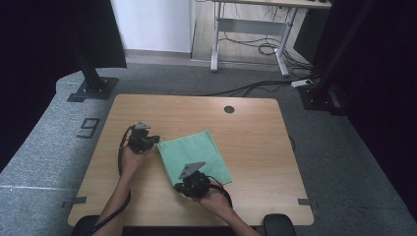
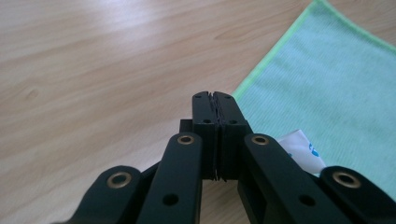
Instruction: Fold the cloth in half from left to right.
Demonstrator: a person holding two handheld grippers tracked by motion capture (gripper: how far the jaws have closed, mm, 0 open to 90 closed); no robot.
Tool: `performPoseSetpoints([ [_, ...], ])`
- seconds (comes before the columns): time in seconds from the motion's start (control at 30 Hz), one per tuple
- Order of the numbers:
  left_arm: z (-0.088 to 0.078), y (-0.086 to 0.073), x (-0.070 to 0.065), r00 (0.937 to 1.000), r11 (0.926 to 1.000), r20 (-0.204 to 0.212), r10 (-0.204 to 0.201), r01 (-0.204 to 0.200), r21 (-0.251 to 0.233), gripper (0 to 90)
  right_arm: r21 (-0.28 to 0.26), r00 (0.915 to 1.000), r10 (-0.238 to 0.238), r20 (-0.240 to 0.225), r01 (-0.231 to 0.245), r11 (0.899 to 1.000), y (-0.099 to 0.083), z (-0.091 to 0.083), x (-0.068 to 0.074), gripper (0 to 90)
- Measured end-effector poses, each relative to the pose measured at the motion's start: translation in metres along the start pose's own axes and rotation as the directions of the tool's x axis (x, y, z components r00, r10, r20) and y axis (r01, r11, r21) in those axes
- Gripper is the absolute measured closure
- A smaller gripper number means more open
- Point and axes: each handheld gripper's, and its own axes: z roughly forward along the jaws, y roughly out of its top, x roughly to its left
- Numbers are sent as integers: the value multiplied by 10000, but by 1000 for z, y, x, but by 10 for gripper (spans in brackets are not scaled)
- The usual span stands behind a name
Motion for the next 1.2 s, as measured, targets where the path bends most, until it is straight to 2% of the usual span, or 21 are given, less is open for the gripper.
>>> performPoseSetpoints([
  [0.27, 16, 24, -18, 9991, 9993, 167, 384, -384, -42, 883, -217, 9978, 467, 462, -457, 9987, -15, -21, -13, 860],
  [0.33, 21, 30, -24, 9978, 9980, 162, 638, -638, 8, 883, -282, 9968, 573, 562, -557, 9980, -18, -26, -16, 860],
  [0.43, 29, 36, -31, 9965, 9967, 233, 809, -809, -5, 883, -355, 9948, 684, 751, -659, 9972, -23, -34, -21, 860],
  [0.77, 53, 49, -51, 9889, 9903, 538, 1383, -1389, 74, 884, -420, 9858, 1177, 1194, -1134, 9927, -44, -54, -34, 862],
  [0.97, 63, 57, -61, 9859, 9875, 583, 1568, -1576, 93, 884, -564, 9793, 1522, 1333, -1458, 9877, -55, -65, -43, 863],
  [1.2, 72, 67, -76, 9812, 9833, 660, 1815, -1822, 37, 884, -567, 9759, 1654, 1427, -1587, 9857, -63, -72, -47, 864],
])
